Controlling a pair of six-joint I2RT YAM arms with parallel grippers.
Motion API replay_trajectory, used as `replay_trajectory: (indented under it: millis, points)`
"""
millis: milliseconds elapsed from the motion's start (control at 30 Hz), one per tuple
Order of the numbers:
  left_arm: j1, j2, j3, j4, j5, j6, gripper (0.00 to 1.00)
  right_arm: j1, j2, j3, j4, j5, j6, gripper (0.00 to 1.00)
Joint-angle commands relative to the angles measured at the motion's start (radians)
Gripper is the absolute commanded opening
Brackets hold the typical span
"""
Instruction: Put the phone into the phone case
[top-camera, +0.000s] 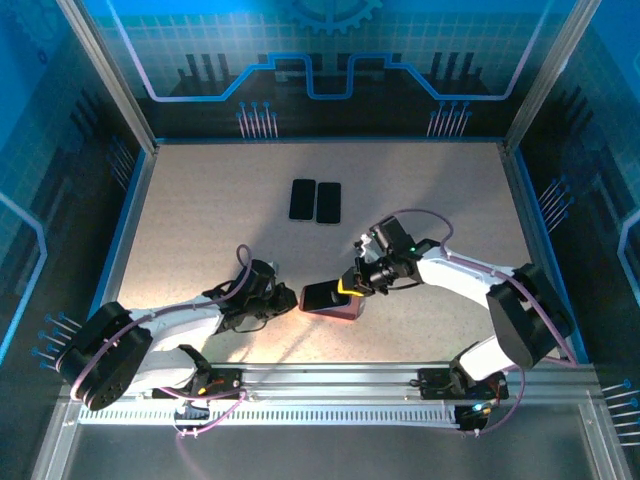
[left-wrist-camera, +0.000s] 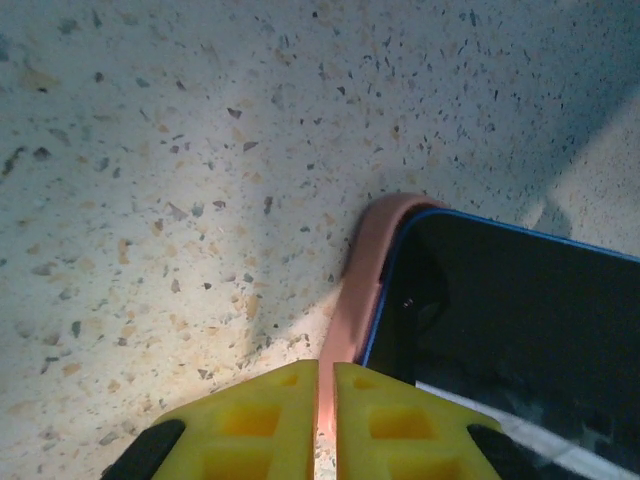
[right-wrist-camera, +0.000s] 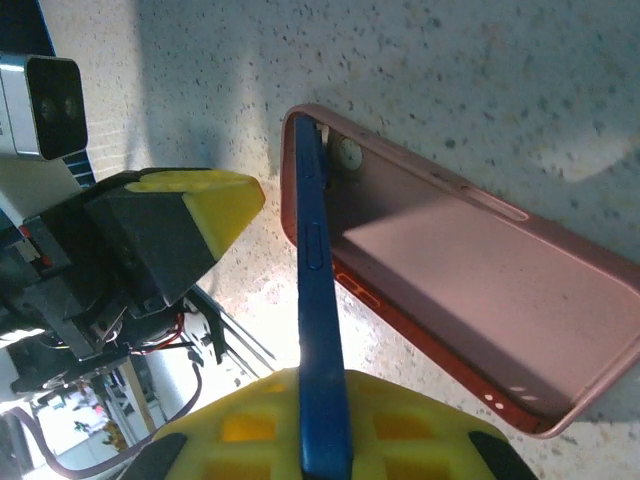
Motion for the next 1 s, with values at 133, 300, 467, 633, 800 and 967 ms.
replay_trajectory:
  millis: [133,300,467,633,800,967]
  points:
    - [-0.007,-0.007,-0.026,-0.015,-0.036,-0.02,0.1,-0.016,0.074,0.051,-0.024,-0.002,-0.1,0.0]
    - [0.005,-0.04,0.0,-0.124,-0.11,-0.002,0.08,-0.018,0.068,0.052,-0.032,-0.005,-0.114,0.0]
    - [0.014,0.008,0.067,-0.165,-0.1,0.05,0.07,-0.018,0.071,0.053,-0.028,-0.01,-0.114,0.0]
    - [0.016,0.068,0.094,-0.139,-0.09,0.055,0.04,-0.018,0.066,0.053,-0.02,-0.005,-0.105,0.0]
    - [0.014,0.109,0.1,-0.106,-0.069,0.051,0.03,-0.017,0.066,0.03,0.015,-0.01,-0.075,0.0]
    - [0.014,0.127,0.1,-0.089,-0.049,0.049,0.03,-0.015,0.067,0.003,0.052,-0.014,-0.038,0.0]
